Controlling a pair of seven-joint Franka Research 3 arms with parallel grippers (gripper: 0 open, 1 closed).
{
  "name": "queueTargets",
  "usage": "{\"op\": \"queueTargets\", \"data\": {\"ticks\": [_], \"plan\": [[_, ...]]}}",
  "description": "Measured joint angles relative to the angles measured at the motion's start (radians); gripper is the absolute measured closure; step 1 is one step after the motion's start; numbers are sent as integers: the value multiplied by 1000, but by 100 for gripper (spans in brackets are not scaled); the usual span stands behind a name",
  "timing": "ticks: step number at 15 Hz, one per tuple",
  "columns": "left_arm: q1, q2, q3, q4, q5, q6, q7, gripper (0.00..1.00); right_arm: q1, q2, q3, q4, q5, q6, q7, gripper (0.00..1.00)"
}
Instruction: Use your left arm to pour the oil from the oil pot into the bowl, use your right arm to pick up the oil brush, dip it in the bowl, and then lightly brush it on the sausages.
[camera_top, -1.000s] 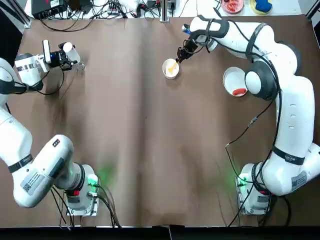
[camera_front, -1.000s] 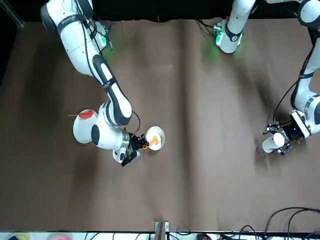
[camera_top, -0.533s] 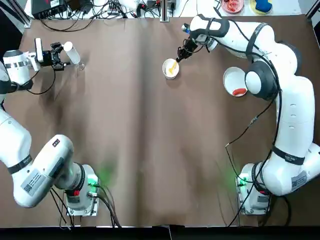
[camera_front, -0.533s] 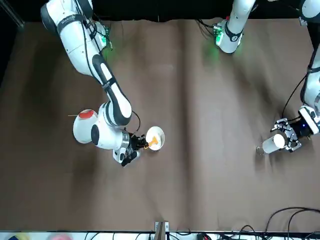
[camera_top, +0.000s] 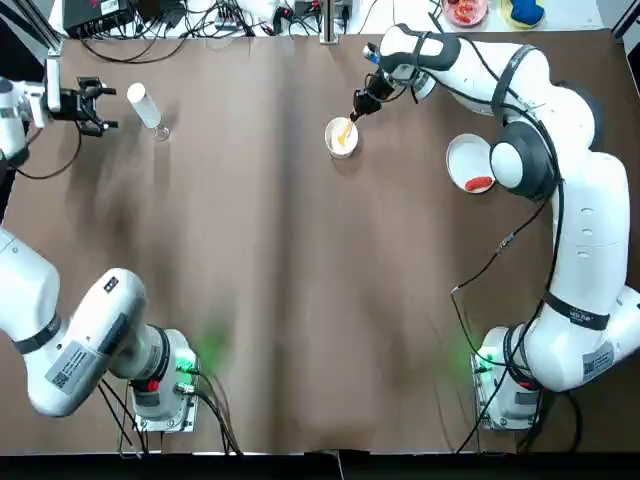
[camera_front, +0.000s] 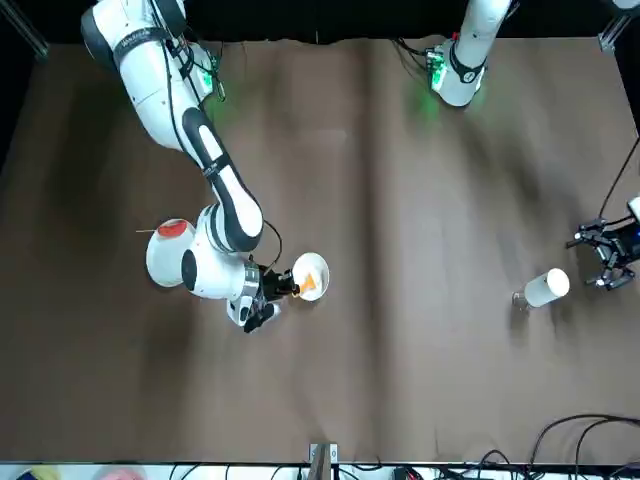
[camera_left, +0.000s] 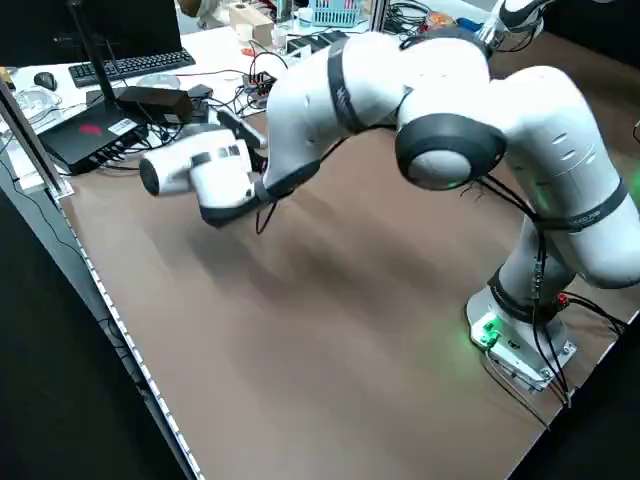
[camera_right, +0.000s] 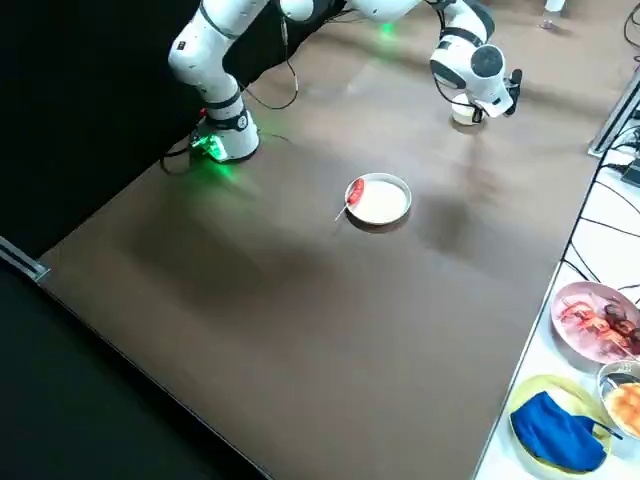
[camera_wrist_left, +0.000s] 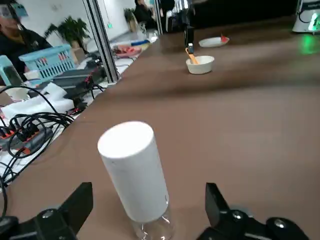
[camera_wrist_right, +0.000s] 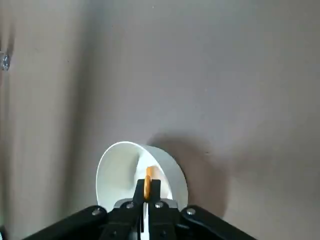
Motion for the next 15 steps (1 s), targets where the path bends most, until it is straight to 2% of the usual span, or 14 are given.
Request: {"op": "queueTargets", "data": {"ticks": [2, 4, 6, 7, 8, 10, 13, 15], "plan": [[-19, -57, -7, 1, 46, 0, -61, 1, 0, -10, 1, 8, 0, -46, 64, 96], [-78, -120, -18, 3, 78, -1, -138, 1, -1, -40, 0, 16, 0, -102, 132, 96], [-180, -182, -20, 6, 97, 5, -238, 1, -10, -87, -2, 24, 0, -160, 202, 96], [-280, -219, -20, 6, 139, 41, -322, 1, -39, -144, -5, 26, -1, -221, 264, 96], [-320, -225, -21, 6, 155, 68, -356, 1, -58, -174, -11, 26, -4, -260, 293, 96], [-386, -225, -21, 3, 176, 114, -407, 1, -95, -230, -43, 26, -13, -355, 328, 96], [-482, -236, -25, -11, 224, 201, -528, 1, -146, -276, -122, 24, -73, -558, 334, 96], [-528, -289, -29, -76, 253, 275, -702, 1, -185, -278, -155, 20, -151, -673, 322, 96]]}}
